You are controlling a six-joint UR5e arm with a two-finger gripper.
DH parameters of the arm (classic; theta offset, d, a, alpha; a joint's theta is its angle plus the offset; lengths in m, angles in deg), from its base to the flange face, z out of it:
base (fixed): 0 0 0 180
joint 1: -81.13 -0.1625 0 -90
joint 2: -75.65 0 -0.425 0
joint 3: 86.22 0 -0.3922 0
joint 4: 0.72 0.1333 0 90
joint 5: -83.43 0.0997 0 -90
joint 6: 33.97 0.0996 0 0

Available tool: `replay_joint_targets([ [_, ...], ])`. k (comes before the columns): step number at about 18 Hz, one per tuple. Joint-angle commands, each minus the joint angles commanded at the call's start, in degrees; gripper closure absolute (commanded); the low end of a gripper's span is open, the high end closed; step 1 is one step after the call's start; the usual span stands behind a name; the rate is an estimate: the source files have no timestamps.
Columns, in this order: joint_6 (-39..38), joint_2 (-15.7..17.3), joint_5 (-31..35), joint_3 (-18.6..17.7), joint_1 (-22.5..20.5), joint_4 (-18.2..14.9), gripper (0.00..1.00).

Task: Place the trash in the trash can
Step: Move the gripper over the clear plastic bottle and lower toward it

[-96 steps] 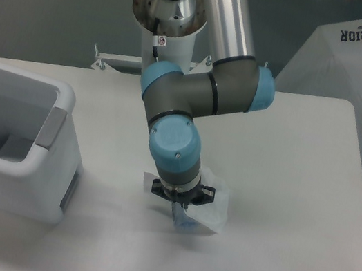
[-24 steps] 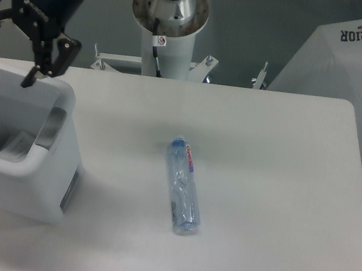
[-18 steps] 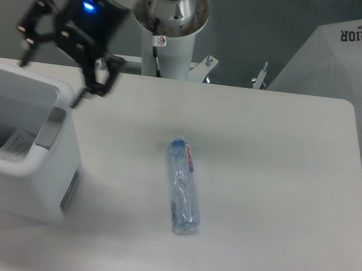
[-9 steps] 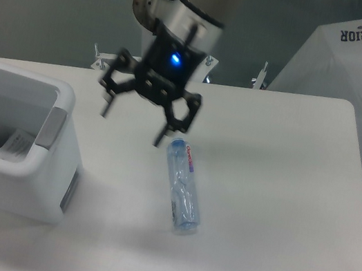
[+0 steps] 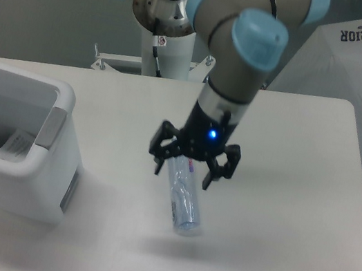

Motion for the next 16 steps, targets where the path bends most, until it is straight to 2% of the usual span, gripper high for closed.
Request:
replay_joint_targets([
  [2,0.0,-1.7,3.4,0.0,0.3,0.0,0.0],
  [9,-1.9,-9.7,12.0,4.4,3.4,-0.1,0.0],
  [16,-2.5,-12.7,15.4,4.7,5.2,-0.2,0.0],
])
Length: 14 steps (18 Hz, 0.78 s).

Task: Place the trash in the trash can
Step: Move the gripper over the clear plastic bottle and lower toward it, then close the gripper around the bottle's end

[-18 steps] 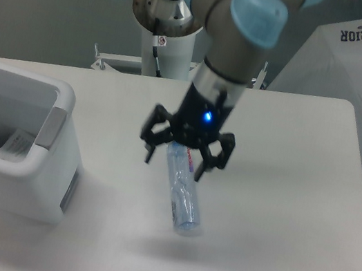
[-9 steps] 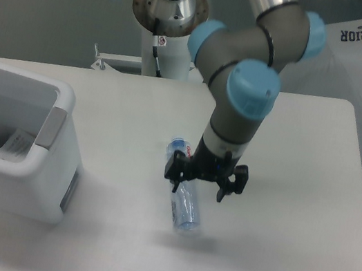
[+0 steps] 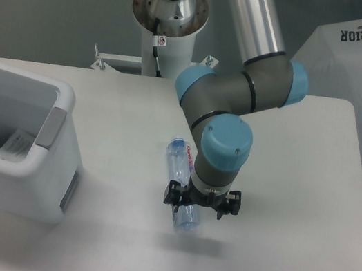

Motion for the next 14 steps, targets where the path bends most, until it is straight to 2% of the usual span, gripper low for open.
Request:
replay_joint_targets([
  [14,-2.9,-2.8,5.6,-0.5,2.8,0.0,0.0],
])
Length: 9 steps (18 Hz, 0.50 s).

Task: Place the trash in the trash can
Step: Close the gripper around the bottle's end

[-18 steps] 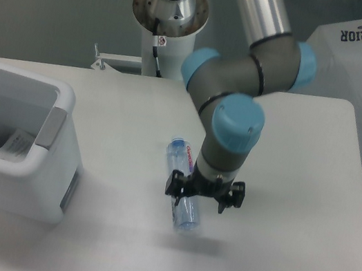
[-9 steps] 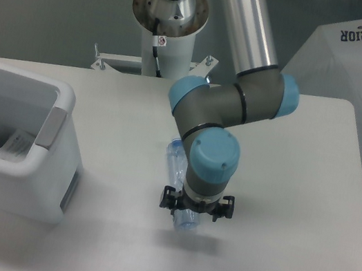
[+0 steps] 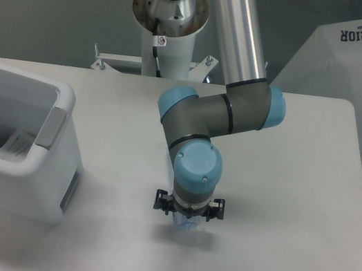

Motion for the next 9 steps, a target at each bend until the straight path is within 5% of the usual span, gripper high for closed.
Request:
replay_joint_targets([
  [6,-1.2,-1.4,2.7,-0.6,1.1,0.1,0.0],
  [9,-1.8,-1.5,3.1,-0.6,1.2,0.1,0.09],
])
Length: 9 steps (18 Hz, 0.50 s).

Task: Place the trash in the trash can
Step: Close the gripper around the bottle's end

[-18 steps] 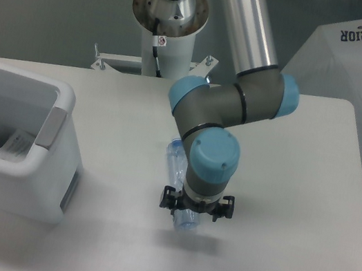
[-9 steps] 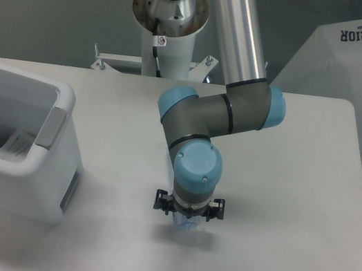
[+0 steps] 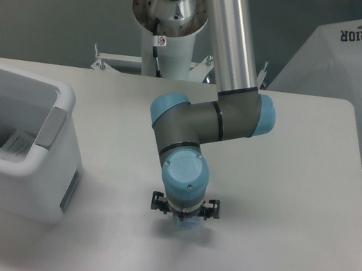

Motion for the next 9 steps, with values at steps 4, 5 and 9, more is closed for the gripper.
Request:
replay_joint_targets([
  [4,-1.4,0.0,-0.1,0.1,0.0,0.0,0.29],
  [5,-1.6,0.1,-0.2,0.2,0.0,0.0,0.34],
  [9,-1.7,0.3,-0.7,0.3,0.0,0.1,0.4],
])
